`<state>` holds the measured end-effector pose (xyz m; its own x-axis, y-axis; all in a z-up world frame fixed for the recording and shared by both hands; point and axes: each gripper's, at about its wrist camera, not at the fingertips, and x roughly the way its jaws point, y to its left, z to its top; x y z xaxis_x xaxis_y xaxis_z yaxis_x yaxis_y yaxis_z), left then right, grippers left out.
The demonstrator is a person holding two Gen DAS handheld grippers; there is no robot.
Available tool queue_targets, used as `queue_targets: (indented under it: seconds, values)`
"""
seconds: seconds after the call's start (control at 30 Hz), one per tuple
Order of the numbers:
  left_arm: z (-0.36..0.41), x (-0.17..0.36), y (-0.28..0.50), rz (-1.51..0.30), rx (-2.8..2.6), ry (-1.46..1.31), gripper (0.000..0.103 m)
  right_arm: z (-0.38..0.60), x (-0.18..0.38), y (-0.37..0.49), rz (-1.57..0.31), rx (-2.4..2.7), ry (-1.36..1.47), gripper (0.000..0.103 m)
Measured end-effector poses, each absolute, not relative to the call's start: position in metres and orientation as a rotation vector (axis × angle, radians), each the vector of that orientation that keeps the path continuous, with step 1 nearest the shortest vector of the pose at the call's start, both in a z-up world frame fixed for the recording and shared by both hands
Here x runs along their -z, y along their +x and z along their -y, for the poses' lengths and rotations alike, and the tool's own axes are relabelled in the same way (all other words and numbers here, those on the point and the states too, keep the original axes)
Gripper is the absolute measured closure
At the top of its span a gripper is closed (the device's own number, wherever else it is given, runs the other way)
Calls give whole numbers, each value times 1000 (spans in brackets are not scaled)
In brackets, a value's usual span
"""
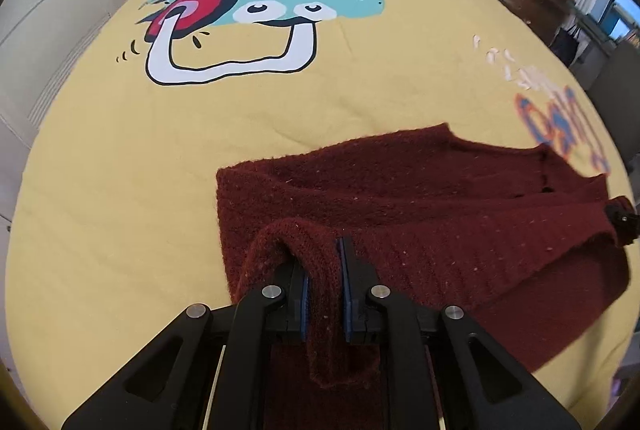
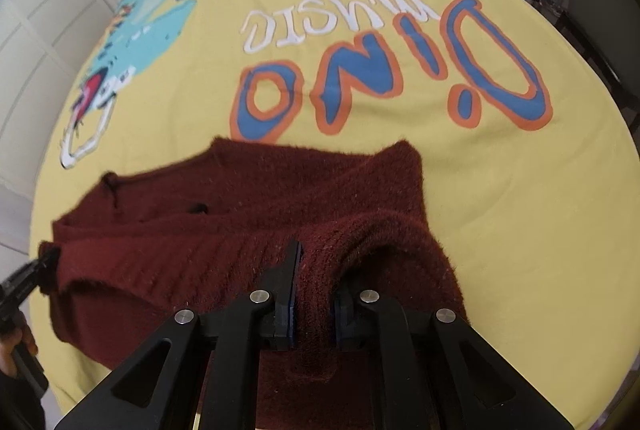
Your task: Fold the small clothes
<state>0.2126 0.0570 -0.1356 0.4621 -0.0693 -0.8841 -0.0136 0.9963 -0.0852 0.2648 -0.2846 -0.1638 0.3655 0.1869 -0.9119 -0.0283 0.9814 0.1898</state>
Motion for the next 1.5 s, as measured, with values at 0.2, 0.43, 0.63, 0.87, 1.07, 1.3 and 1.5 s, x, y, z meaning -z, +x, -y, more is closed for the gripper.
queue_targets:
  seconds: [0.2,0.43,0.63,0.87,1.07,1.3,1.5]
  values:
    - [-54,128,205,-1073,0,-62,70,282,159,255,-1125,-98,82,33]
    - [-39,95,189,-977,28,-72,16,264,134,231,-1036,-135,36,16]
    - [-9,84,176,-935,97,-45,1,230,126,204,-984,-204,-17,0]
    - [18,119,162,-962,126,-14,1,193,159,173,-970,-233,-110,1]
    - [15,155,154,-1027,93,14,1,195,197,165,-1008,-196,-134,1]
    - [-18,173,145,-1034,41,-1,1,231,206,167,-1006,-147,-91,1]
    - [-32,178,138,-1014,42,-28,1,257,210,165,-1008,-155,-31,1]
